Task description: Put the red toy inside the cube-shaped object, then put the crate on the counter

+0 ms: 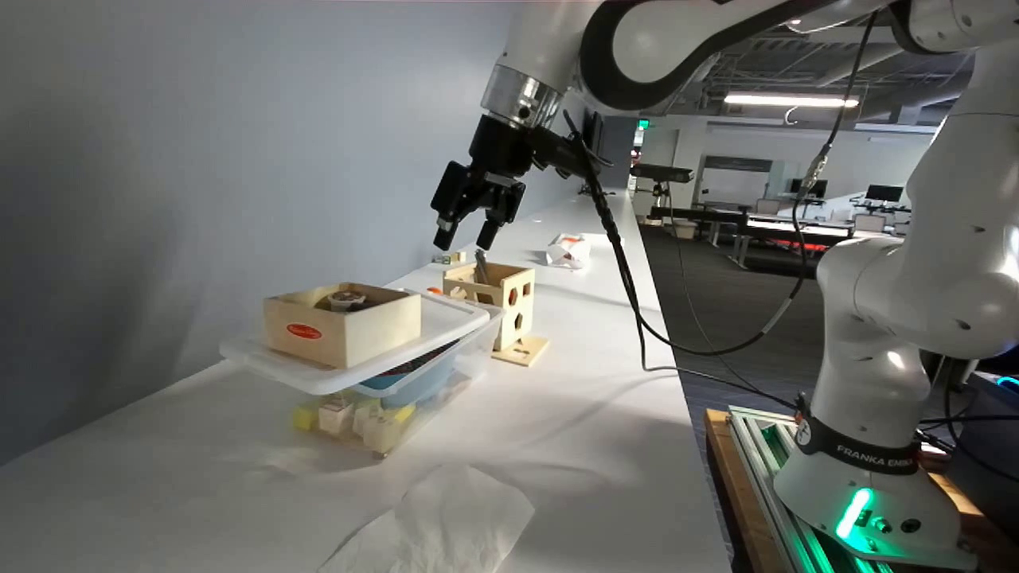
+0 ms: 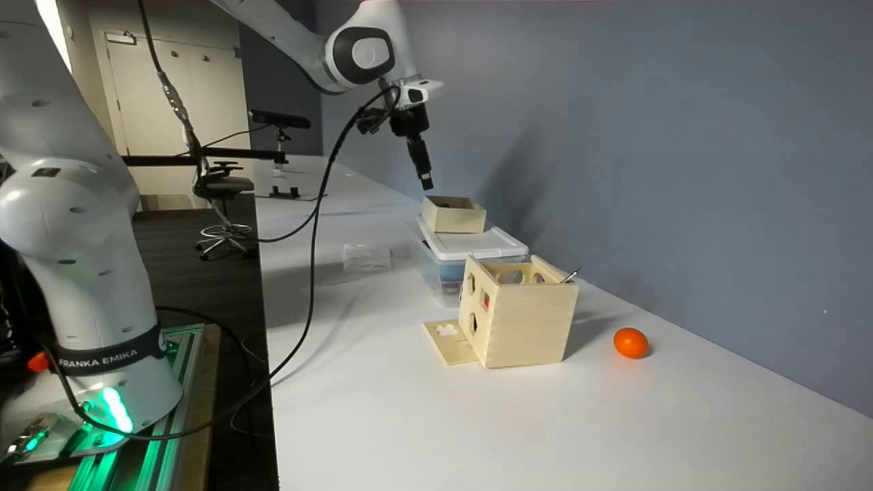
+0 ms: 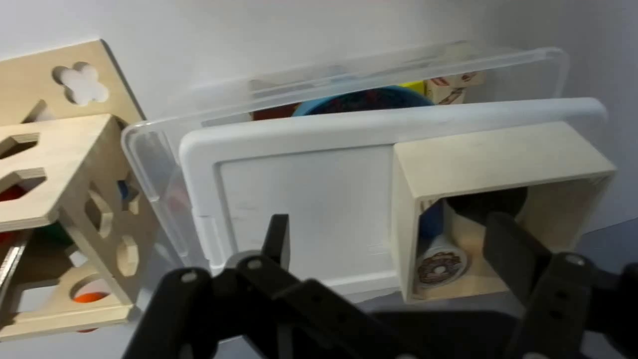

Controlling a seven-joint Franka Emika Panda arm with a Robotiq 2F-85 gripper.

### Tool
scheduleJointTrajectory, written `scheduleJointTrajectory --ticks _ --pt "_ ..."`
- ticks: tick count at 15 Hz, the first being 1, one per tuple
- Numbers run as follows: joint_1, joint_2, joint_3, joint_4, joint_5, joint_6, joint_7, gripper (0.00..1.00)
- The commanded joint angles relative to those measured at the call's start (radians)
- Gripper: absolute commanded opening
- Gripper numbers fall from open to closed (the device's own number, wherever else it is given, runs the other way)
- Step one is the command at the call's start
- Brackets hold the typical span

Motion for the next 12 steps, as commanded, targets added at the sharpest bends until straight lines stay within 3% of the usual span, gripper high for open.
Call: scheduleJointTrajectory --ticks 1,9,10,12 --pt "0.007 0.114 0.021 0.103 0.083 0.003 -0.105 1.0" --pt "0.008 0.335 0.02 0.285 0.047 -0.023 -0.075 1.0" --pt "0.009 0.353 0.016 0.3 0.051 -0.025 -0.085 0.75" --pt "0.011 0.379 0.011 0.321 0.058 -0.023 -0.092 0.68"
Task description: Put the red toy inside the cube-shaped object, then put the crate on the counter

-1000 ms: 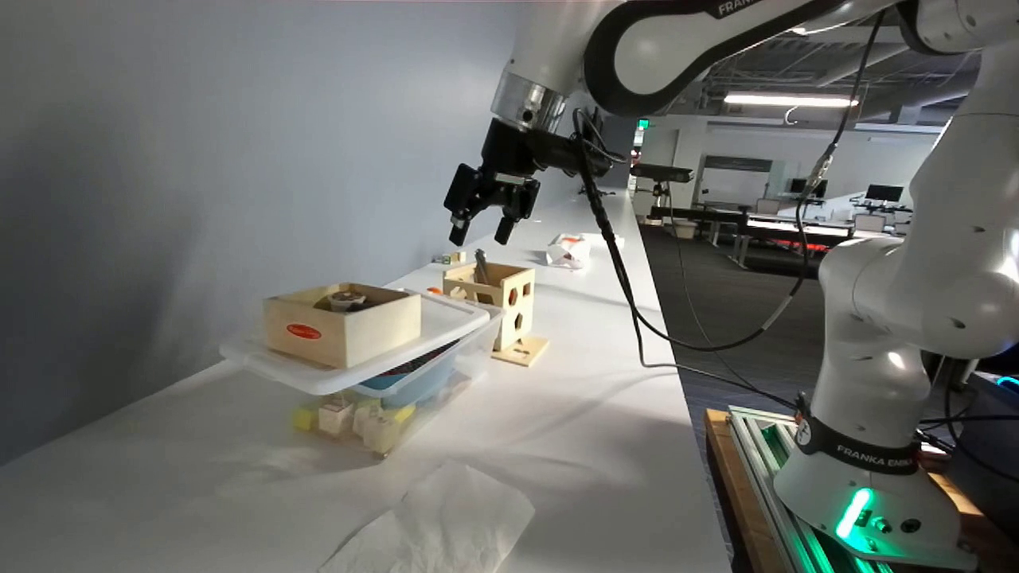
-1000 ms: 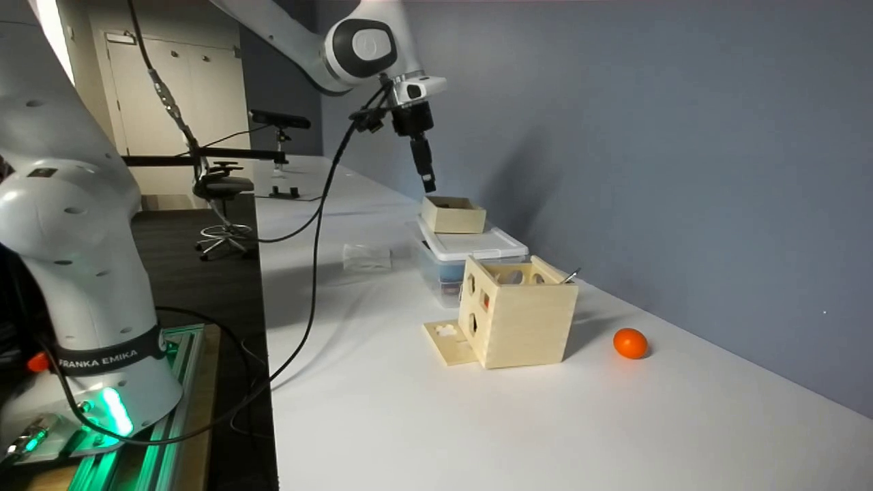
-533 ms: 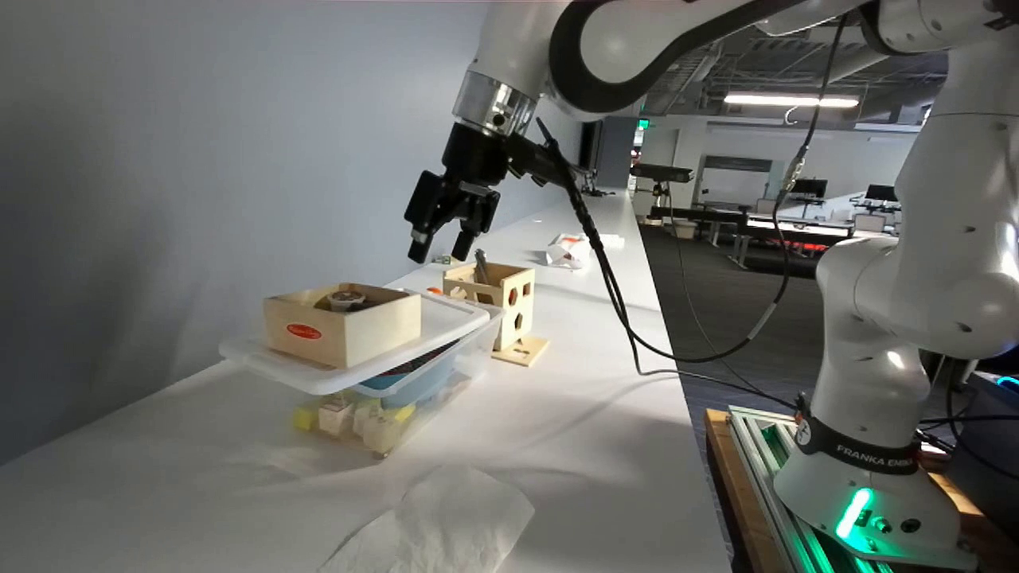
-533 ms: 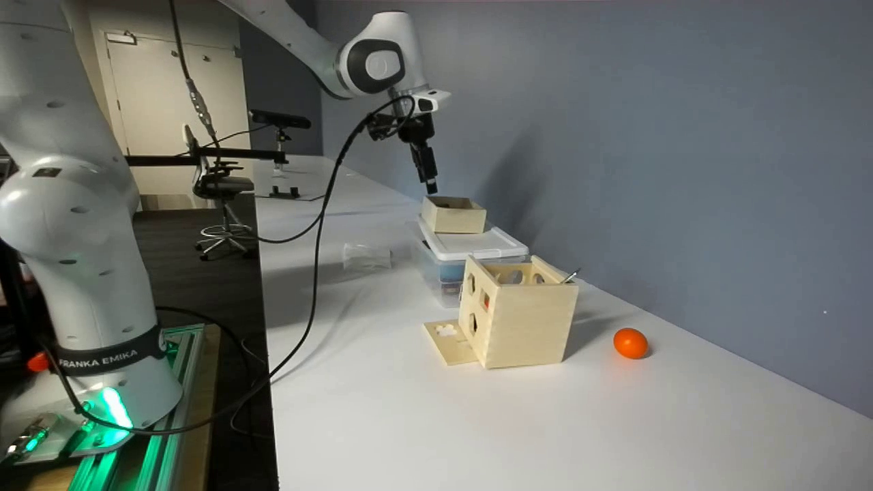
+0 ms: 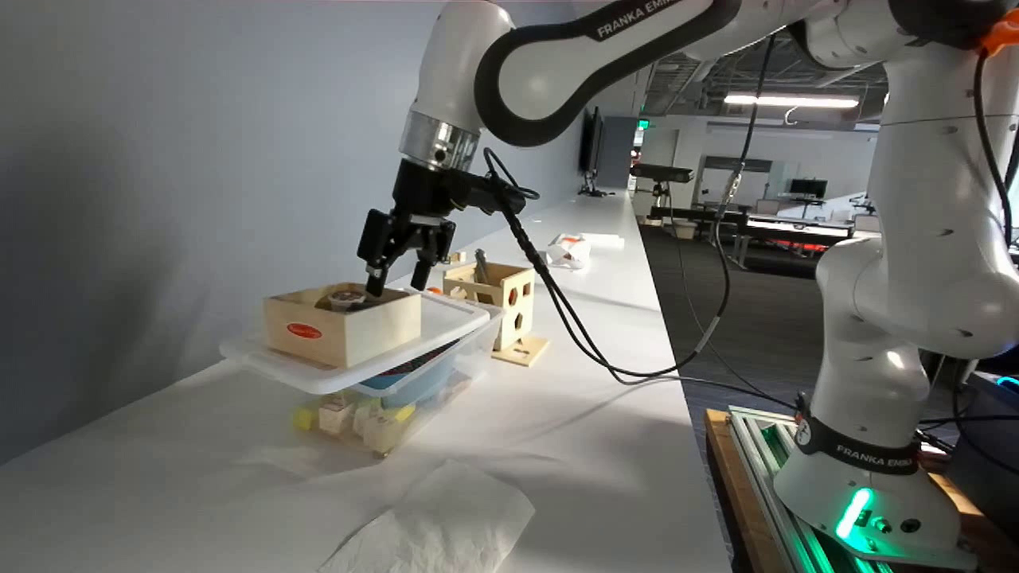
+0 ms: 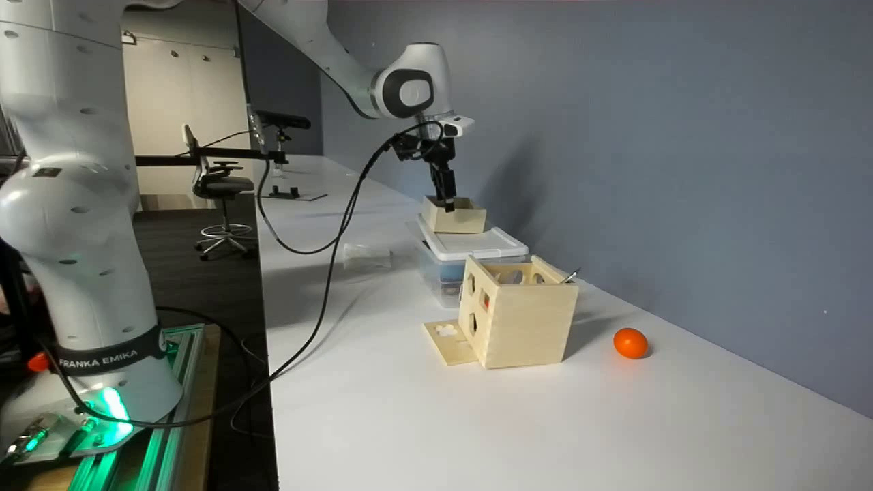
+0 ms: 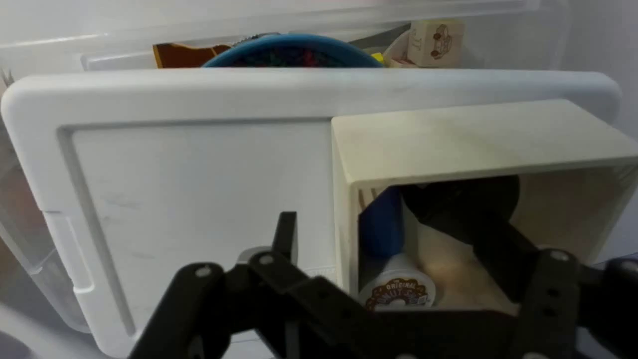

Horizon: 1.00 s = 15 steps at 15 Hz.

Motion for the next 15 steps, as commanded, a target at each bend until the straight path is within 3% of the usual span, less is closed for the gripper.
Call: scheduleJointTrajectory --ticks 1,9,15 --pt "0.007 0.061 -0.014 0.075 0.02 -0.026 -0.027 0.59" --pt "-0.001 0.077 -0.033 0.114 0.054 -0.055 -0.028 0.03" --pt "-0.01 0.02 -0.029 0.091 0.136 -0.136 -0.095 0.02"
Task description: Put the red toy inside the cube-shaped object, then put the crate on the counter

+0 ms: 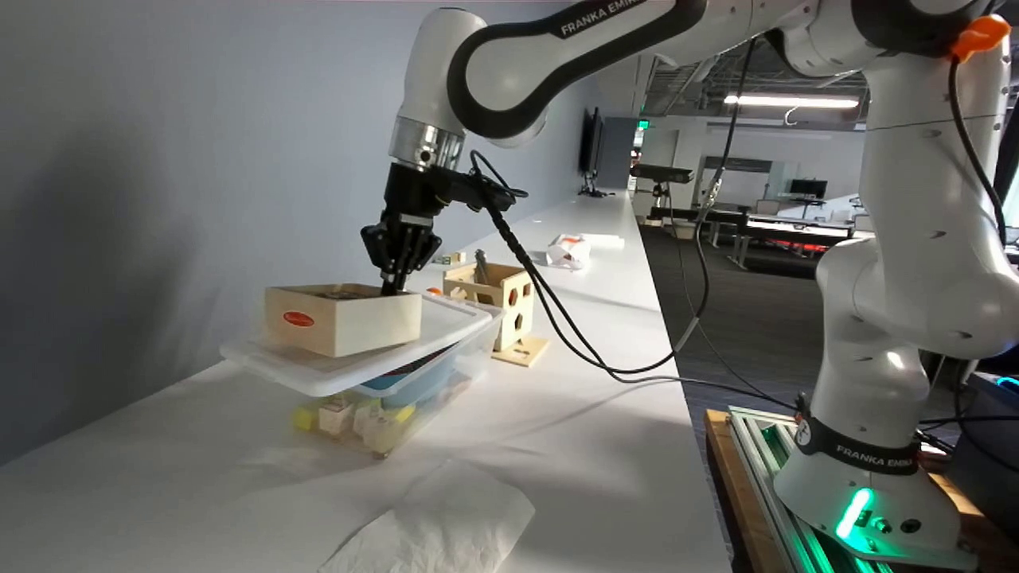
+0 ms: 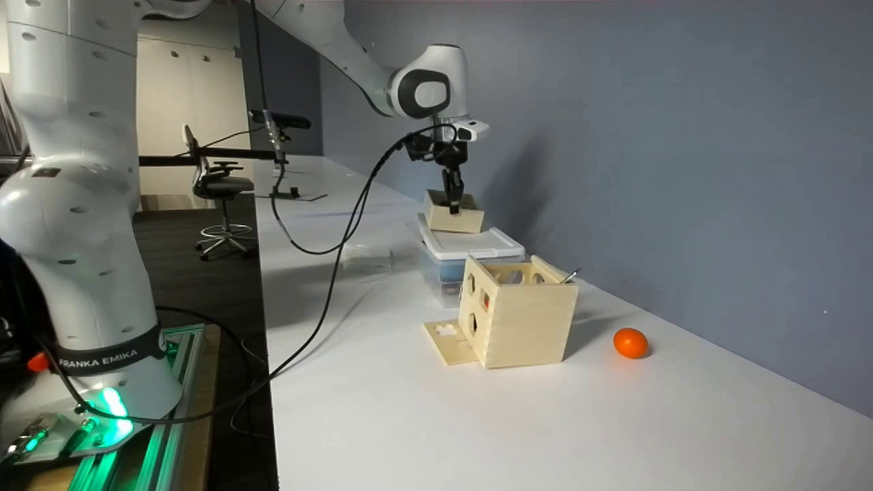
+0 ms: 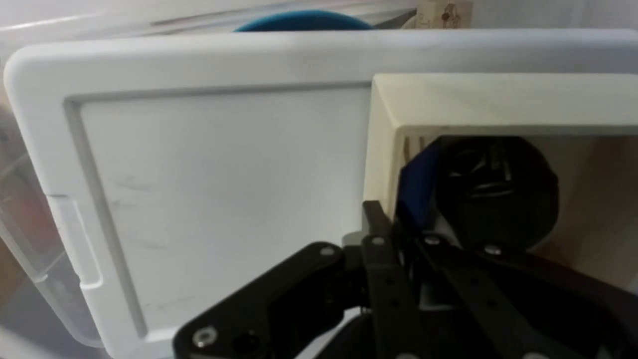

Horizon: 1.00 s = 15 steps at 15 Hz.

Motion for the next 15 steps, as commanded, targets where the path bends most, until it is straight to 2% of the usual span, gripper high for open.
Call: scheduleJointTrajectory --ticks 1,6,10,13,15 --pt "-0.002 -0.068 0.006 -0.024 0.077 -0.051 -0.088 0.02" --pt "0.029 -0.265 0.04 -0.203 0.053 0.003 -0.2 0.02" --pt "0.049 -0.389 0.068 -0.312 0.027 -0.02 -0.237 0.02" --pt "0.033 -0.468 0.075 -0.398 -0.016 -0.054 -0.198 0.02" --pt "-0.006 -0.507 0.084 -0.451 -0.079 -0.092 -0.096 0.02"
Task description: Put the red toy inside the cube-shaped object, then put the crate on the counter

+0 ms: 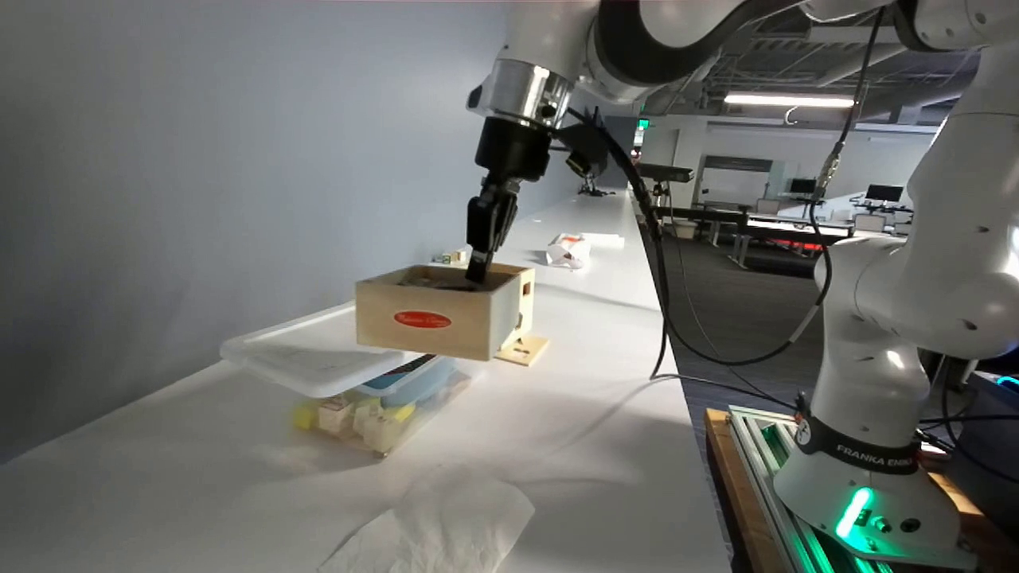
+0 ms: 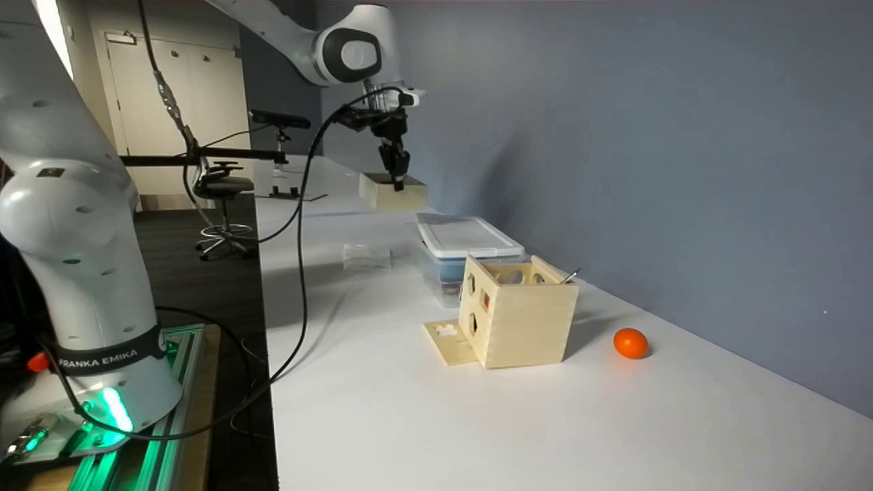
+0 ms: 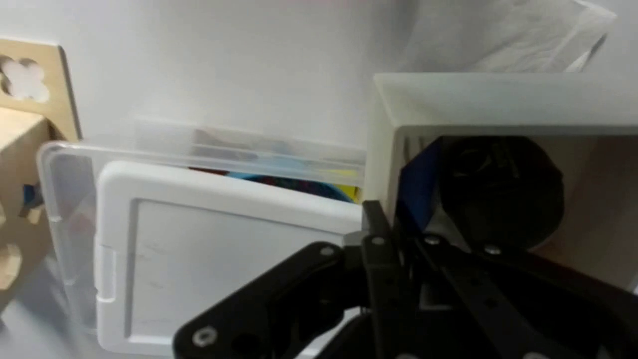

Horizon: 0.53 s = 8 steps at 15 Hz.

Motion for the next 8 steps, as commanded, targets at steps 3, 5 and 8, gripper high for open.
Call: scheduleJointTrajectory --ticks 3,5,8 --pt "-0.087 -0.136 0.009 -0.165 -0.133 -0.092 0.173 0.02" --pt "-0.107 -0.152 0.003 -0.197 -0.147 -0.113 0.191 0.02" --pt "-0.113 -0.17 -0.01 -0.239 -0.131 -0.13 0.152 0.02"
